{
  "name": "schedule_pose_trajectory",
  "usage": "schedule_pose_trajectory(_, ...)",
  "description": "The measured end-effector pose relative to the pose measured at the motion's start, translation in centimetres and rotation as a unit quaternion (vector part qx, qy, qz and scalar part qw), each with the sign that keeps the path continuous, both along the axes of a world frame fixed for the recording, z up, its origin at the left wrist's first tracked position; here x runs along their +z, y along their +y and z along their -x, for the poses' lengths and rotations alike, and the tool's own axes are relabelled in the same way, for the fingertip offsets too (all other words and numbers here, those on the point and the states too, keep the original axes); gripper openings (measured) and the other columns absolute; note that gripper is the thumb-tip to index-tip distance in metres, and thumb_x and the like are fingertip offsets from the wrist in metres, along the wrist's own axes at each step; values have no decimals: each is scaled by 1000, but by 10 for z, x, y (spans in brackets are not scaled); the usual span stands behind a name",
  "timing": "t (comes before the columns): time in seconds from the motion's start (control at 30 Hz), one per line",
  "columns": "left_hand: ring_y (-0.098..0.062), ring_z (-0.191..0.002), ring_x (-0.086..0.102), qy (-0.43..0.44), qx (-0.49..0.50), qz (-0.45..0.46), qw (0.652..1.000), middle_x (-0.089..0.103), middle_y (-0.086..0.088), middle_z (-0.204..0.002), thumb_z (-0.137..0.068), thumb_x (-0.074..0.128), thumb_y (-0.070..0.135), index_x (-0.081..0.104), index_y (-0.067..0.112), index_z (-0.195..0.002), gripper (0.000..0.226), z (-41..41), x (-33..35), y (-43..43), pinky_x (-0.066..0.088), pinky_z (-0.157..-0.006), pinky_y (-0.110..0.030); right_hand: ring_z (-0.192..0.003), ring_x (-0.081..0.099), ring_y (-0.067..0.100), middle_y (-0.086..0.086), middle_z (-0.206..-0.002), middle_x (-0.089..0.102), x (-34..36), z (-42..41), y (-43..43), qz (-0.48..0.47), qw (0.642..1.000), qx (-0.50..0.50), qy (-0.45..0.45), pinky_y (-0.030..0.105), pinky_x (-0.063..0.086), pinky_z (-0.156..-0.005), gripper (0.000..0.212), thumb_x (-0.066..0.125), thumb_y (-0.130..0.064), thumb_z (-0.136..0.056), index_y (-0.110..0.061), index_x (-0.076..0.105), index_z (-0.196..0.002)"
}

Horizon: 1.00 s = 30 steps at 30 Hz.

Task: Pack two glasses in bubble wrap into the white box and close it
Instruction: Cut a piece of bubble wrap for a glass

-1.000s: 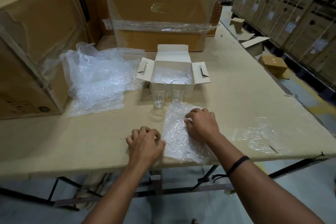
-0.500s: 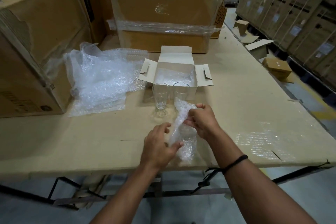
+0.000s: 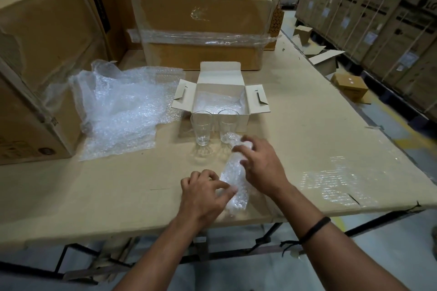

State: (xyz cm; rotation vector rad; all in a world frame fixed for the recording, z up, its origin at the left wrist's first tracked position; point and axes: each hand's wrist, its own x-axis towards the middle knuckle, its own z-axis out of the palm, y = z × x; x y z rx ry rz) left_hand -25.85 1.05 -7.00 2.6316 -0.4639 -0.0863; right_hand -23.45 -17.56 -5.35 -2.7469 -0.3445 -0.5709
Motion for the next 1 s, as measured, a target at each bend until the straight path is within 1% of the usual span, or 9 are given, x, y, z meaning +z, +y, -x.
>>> schedule_pose_trajectory(0.13,-10,-111,46,-21,15,2,1000,57,18,-120,-87,60,43,69,40,-109,23,-3,-6,5,24,-90,-27,-140,28,33,-9,-155,34,11,-10,-6,248,953,120,130,47,28,-108,65,67,-14,-78,-38,51,-136)
schedule_pose_trajectory(0.23,-14,-95,60,-27,26,104,994,69,8,-102,-81,65,10,76,24,-96,23,-11,-6,13,44,-84,-25,-138,29,26,-15,-148,44,20,-13,1,290,934,108,179,42,25,-105,57,61,-28,-88,-40,43,-141)
schedule_pose_trajectory(0.4,-14,-77,60,-101,53,173,978,67,4,-81,-70,59,-12,73,13,-77,30,-24,0,18,46,-68,-21,-141,24,27,-7,-151,40,44,-13,20,290,941,58,163,47,21,-108,61,64,-30,-87,-31,40,-143)
schedule_pose_trajectory(0.5,-14,-72,62,-120,73,226,964,68,4,-75,-68,59,-15,70,14,-71,30,-35,0,25,51,-67,-29,-133,35,28,-2,-138,54,45,-12,37,306,934,55,177,44,28,-98,54,65,-29,-83,-25,48,-134)
schedule_pose_trajectory(0.6,-6,-70,63,-98,96,277,951,68,6,-72,-69,57,-15,71,13,-70,31,-40,0,30,51,-65,-21,-108,56,27,2,-110,68,32,-14,50,306,926,25,221,35,31,-78,37,63,-20,-83,-23,56,-119)
schedule_pose_trajectory(0.77,-9,-76,60,43,105,388,915,67,10,-83,-74,65,4,70,27,-86,27,-61,-4,45,49,-65,-16,-93,63,33,9,-97,66,28,-17,46,118,958,-62,254,30,37,-63,19,57,-6,-79,-19,63,-92)
schedule_pose_trajectory(0.87,-17,-89,53,71,150,426,889,62,3,-101,-66,64,17,62,19,-110,44,-86,-4,51,47,-70,-23,-77,65,29,8,-79,70,22,-17,25,-179,947,-156,217,32,46,-63,9,64,-9,-79,-17,66,-74)
schedule_pose_trajectory(0.93,-18,-98,53,77,155,384,907,59,0,-114,-69,81,15,55,14,-128,65,-102,-3,45,42,-77,-23,-65,66,24,8,-71,69,26,-13,16,-442,855,-184,197,37,56,-68,14,69,-1,-79,-11,68,-70)
schedule_pose_trajectory(1.0,-16,-104,52,82,145,372,913,54,2,-118,-68,86,13,45,13,-138,82,-116,2,33,38,-83,-21,-66,66,21,10,-72,65,32,-8,13,-648,713,-172,205,33,60,-72,13,65,12,-81,0,64,-75)
